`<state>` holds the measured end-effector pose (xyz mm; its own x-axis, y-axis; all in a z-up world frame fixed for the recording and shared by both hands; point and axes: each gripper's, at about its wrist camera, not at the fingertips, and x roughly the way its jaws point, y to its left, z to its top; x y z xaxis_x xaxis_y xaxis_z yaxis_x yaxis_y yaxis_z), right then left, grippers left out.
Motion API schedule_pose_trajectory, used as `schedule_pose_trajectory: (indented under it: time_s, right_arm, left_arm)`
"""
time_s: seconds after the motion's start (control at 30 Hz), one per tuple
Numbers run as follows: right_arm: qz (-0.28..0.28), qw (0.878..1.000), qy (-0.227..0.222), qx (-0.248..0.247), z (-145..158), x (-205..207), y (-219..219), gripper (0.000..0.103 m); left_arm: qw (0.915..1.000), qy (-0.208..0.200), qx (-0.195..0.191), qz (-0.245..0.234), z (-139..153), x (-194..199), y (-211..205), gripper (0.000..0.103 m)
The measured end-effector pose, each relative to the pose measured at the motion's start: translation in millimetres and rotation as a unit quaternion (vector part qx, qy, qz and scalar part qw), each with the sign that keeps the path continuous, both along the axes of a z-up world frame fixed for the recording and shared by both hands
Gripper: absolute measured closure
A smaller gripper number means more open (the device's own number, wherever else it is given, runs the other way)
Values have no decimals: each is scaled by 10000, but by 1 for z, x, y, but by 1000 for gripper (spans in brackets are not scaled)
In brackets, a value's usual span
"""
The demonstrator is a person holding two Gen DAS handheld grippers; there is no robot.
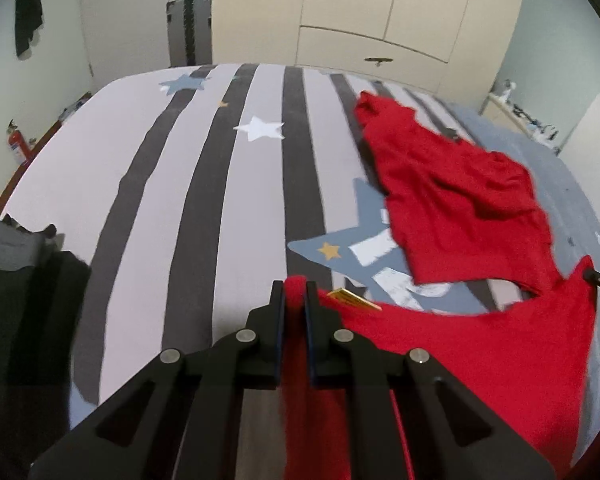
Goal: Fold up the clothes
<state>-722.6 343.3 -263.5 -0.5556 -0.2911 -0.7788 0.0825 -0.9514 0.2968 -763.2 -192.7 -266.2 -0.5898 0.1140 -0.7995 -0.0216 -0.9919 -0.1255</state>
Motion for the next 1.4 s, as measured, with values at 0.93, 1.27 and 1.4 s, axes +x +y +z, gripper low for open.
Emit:
schedule_pose_trajectory:
  time_s: [0.93,1.27,1.4]
  right_arm:
    - [98,9939,-863,-674,-35,301,25,98]
    - [-37,9913,-1074,-761,-47,310,40,98]
    - [-47,9911,-1113,-729,-55,310,38,97]
  left_arm:
    - [9909,-943,770,567,-36,322,-31,96]
    - [9895,-1146,677,556,-48,337,-39,96]
    - [9896,-1194,585,546,-56,339,-36,96]
